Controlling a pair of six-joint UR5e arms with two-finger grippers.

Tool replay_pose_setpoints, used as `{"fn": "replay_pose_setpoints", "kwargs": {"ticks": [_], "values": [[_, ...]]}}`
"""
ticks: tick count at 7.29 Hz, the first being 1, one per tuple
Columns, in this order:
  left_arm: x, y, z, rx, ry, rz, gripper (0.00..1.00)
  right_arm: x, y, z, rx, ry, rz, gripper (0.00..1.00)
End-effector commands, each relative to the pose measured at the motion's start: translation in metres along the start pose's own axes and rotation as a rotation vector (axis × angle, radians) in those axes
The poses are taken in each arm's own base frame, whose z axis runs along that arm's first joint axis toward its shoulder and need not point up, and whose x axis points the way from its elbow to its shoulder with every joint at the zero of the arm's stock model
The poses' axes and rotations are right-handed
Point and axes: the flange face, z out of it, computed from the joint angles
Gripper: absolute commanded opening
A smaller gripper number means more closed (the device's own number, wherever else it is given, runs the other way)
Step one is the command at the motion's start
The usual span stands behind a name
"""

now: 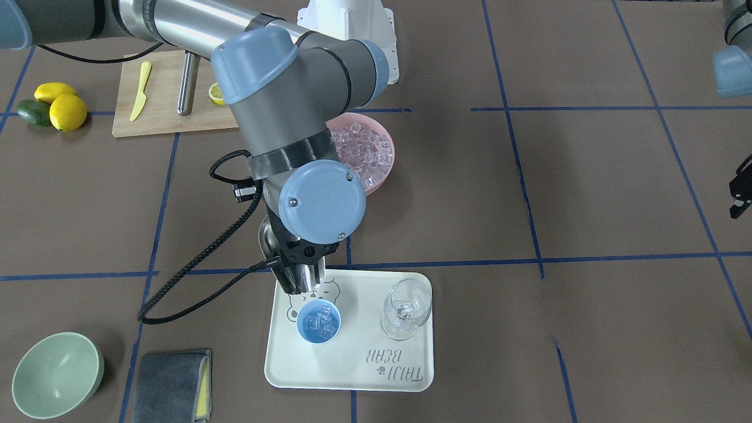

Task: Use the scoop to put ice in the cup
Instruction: 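Tilt the scoop over the blue cup with the right gripper to pour ice, then carry the empty scoop back to its stand with the right gripper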

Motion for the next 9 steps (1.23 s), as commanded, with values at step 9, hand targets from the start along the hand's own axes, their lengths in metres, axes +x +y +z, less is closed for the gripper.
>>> {"fn": "replay_pose_setpoints", "kwargs": {"ticks": [9], "values": [[0.000, 0.006, 0.011, -0.049, 0.053, -0.159, 1.00, 0.281, 0.171, 0.275, 0.292, -0.142, 0.244, 0.00]]}}
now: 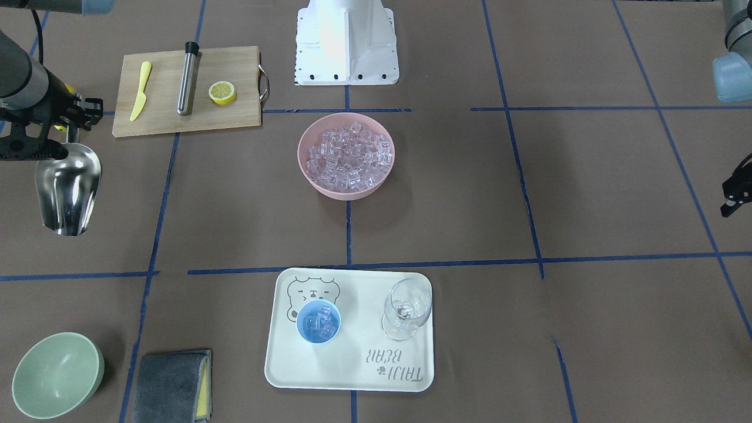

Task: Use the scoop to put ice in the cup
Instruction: 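Carry the empty scoop back to its stand with the right gripper, then lower the scoop into its stand with the right gripper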

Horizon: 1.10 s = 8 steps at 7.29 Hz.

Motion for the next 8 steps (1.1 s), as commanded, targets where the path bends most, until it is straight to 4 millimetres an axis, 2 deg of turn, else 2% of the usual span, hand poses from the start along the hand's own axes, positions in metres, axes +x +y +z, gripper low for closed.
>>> {"fn": "replay_pose_setpoints", "kwargs": {"ticks": [1, 3, 8], "values": [[-0.001, 0.001, 0.001, -0.004, 0.000, -0.037, 1.00, -0.001, 0.024, 0.055, 0.025, -0.014, 0.016, 0.00], [-0.004, 0.002, 0.005, -0.011, -0.001, -0.041, 1.00, -0.021, 0.037, 0.097, -0.014, 0.024, -0.009, 0.00], [-0.008, 0.003, 0.012, -0.021, -0.002, -0.043, 1.00, -0.015, 0.025, 0.134, -0.118, 0.025, 0.037, 0.00]]}}
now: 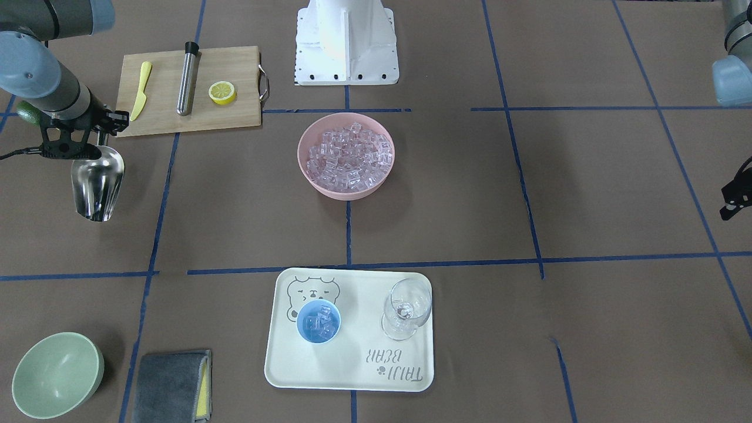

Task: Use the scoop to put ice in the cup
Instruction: 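Lower the scoop into its stand with the right gripper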

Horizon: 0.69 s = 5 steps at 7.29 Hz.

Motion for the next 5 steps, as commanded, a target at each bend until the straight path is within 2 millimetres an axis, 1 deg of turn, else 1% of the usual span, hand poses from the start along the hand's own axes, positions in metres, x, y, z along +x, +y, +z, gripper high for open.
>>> {"fn": "replay_pose_setpoints", "kwargs": {"ticks": [1, 2, 3, 5], "values": [[-0.001, 0.000, 0.002, -0.001, 0.000, 0.001, 1.00, -0.012, -0.004, 0.005, -0.044, -0.032, 0.024, 0.00], [-0.001, 0.000, 0.002, -0.003, 0.000, 0.001, 1.00, -0.032, -0.007, 0.004, -0.038, -0.032, 0.034, 0.00], [-0.001, 0.000, 0.002, -0.004, -0.001, 0.000, 1.00, -0.037, -0.008, 0.002, -0.021, -0.025, 0.023, 0.00], [-0.002, 0.001, 0.002, -0.005, -0.002, -0.001, 1.00, -0.035, -0.015, 0.008, 0.004, 0.016, 0.025, 0.00]]}}
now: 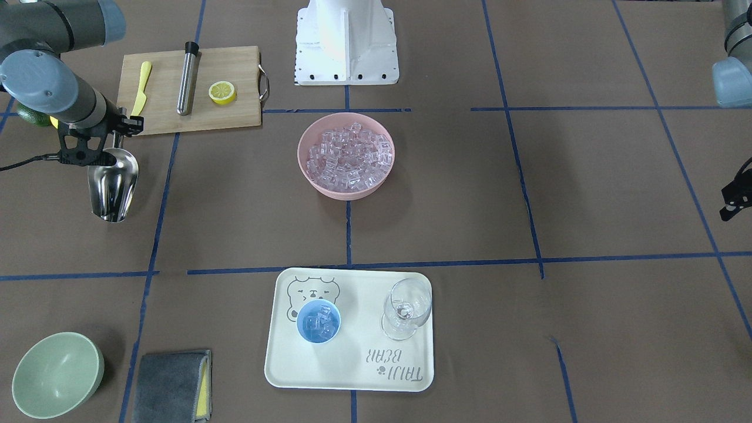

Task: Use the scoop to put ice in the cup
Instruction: 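Lower the scoop into its stand with the right gripper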

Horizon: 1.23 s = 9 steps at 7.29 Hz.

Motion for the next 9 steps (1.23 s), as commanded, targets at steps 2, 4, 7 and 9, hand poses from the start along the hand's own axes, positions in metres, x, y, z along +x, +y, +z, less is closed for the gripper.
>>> {"fn": "replay_pose_setpoints", "kwargs": {"ticks": [2, 4, 7, 9], "values": [[0.001, -0.001, -0.001, 0.000, 0.000, 0.000, 1.00, -0.001, -0.014, 0.012, 0.007, 0.033, 0.009, 0.00], [0.001, -0.002, -0.001, 0.000, 0.000, 0.000, 1.00, -0.002, -0.018, 0.015, 0.004, 0.037, 0.002, 0.00], [0.000, -0.003, 0.000, 0.000, -0.003, 0.000, 1.00, -0.010, -0.021, 0.005, 0.021, 0.023, -0.006, 0.39], [0.001, -0.003, -0.001, 0.001, -0.003, 0.000, 1.00, -0.006, -0.023, -0.003, 0.033, 0.015, 0.021, 1.00]]}}
